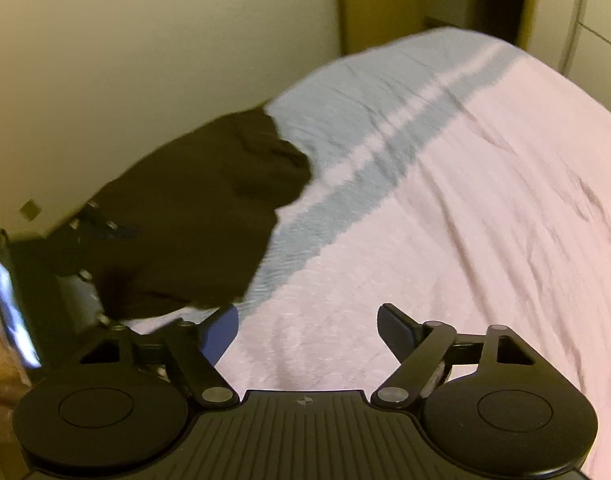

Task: Fold clothes
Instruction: 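Grasp the sweater with the left gripper while the right gripper grasps another edge, then lift the sweater high with both grippers and shake it open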

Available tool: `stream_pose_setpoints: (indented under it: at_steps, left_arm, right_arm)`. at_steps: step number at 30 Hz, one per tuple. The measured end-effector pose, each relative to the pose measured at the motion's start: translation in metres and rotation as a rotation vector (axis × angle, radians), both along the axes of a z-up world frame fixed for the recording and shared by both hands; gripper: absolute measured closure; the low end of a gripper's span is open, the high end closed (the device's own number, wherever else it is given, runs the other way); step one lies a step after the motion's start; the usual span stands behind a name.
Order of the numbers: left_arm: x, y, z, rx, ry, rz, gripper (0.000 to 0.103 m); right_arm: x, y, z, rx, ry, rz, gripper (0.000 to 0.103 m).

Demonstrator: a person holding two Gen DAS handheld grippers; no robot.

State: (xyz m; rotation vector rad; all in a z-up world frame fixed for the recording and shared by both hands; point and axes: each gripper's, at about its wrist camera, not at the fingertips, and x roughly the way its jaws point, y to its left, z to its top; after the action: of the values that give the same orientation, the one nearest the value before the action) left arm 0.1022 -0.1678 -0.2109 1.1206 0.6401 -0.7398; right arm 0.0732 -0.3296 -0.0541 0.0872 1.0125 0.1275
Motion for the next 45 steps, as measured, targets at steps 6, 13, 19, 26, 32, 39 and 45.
stream_pose_setpoints:
  at_steps: [6, 13, 19, 26, 32, 39, 45]
  left_arm:
    - [0.025, -0.007, -0.036, 0.054, 0.029, -0.129, 0.065]
    - [0.047, 0.047, 0.053, -0.2, 0.061, -0.004, 0.093]
    - [0.066, 0.129, 0.112, -0.316, 0.0, 0.254, 0.095]
    - [0.096, 0.192, 0.12, -0.412, 0.056, 0.481, 0.095]
    - [0.1, 0.217, 0.126, -0.516, 0.088, 0.523, 0.095]
    - [0.1, 0.238, 0.137, -0.569, 0.063, 0.536, 0.095]
    - [0.096, 0.246, 0.14, -0.562, 0.032, 0.516, 0.095]
  right_arm:
    - [0.013, -0.008, -0.026, -0.029, 0.069, -0.053, 0.023]
    - [0.046, 0.003, -0.03, -0.043, 0.024, 0.072, 0.023]
    - [0.084, 0.045, -0.039, -0.115, -0.076, 0.332, 0.023]
    - [0.149, 0.118, -0.078, -0.35, -0.201, 0.654, 0.023]
    - [0.193, 0.168, -0.109, -0.489, -0.328, 0.885, 0.023]
    - [0.209, 0.216, -0.167, -0.729, -0.463, 1.235, 0.023]
    - [0.232, 0.206, -0.165, -0.704, -0.399, 1.166, 0.095]
